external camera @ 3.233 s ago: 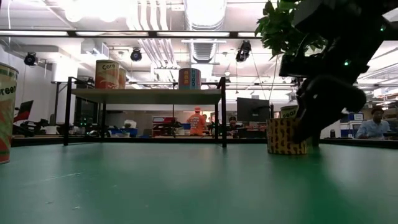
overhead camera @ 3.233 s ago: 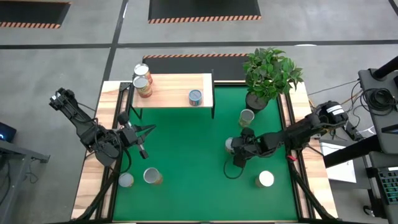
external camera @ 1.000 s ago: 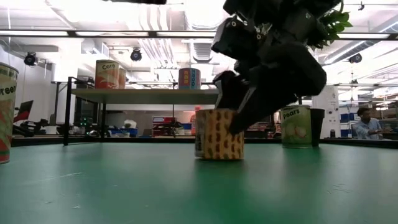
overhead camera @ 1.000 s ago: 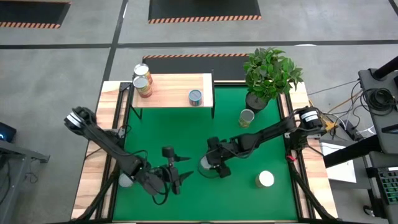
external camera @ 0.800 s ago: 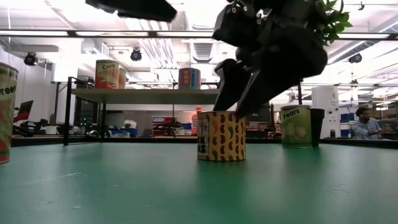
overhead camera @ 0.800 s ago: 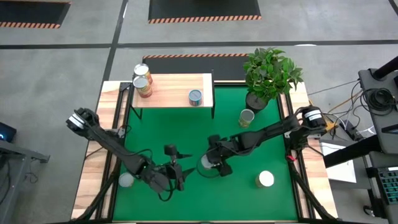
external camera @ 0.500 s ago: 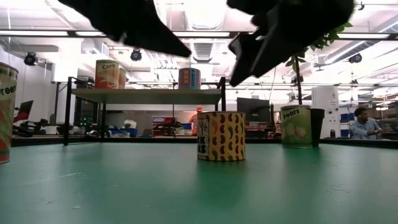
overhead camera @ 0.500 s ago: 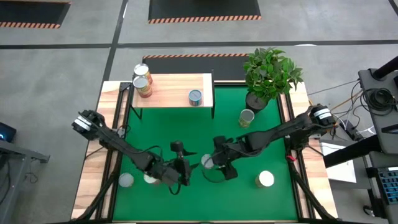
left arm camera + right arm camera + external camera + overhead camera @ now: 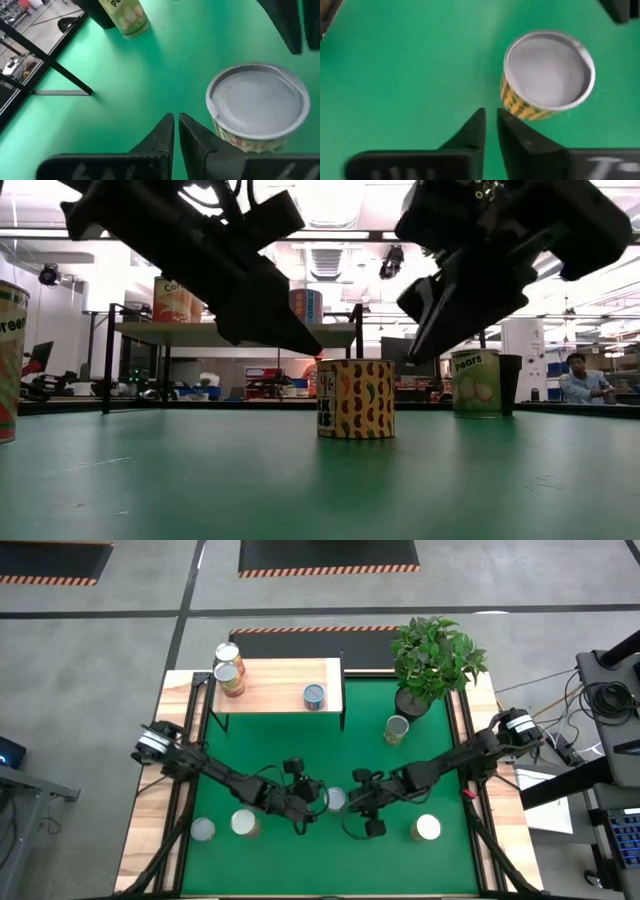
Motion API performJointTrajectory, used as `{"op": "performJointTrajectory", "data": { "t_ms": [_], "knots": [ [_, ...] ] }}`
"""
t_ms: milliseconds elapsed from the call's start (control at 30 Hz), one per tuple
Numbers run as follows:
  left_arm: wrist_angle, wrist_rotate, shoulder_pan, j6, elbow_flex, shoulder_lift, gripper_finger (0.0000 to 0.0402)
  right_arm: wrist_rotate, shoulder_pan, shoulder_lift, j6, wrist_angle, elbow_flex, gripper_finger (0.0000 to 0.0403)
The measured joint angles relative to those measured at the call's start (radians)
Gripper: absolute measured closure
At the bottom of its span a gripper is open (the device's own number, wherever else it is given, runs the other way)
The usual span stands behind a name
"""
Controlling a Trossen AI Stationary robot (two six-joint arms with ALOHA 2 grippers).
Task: Pick and place cans onto a shelf
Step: Put the yellow can on the shelf aligned with the pink can
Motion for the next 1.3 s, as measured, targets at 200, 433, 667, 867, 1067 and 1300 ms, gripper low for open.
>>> {"op": "performJointTrajectory", "data": {
  "t_ms": [200,433,667,867,1067,1300],
  "knots": [
    [0.023,0.006,0.009,0.002,0.0,0.02,0.0388,0.055,0.0,0.016,-0.021,0.094,-0.032,0.039],
    [0.052,0.036,0.021,0.0,0.0,0.049,0.0401,0.104,-0.005,0.041,-0.024,0.096,-0.036,0.039],
    [0.087,0.082,0.022,-0.015,0.0,0.069,0.0401,0.131,-0.024,0.04,-0.049,0.086,-0.037,0.039],
    [0.059,0.091,0.005,-0.064,0.0,0.057,0.0401,0.2,-0.063,0.039,-0.087,0.062,-0.037,0.039],
    [-0.033,0.106,-0.014,-0.19,0.0,0.057,0.0402,0.229,-0.099,0.038,-0.126,0.058,-0.037,0.039],
    [-0.069,0.106,-0.034,-0.177,0.0,0.016,0.0402,0.228,-0.1,0.014,-0.122,-0.001,-0.037,0.039]
  ]
}}
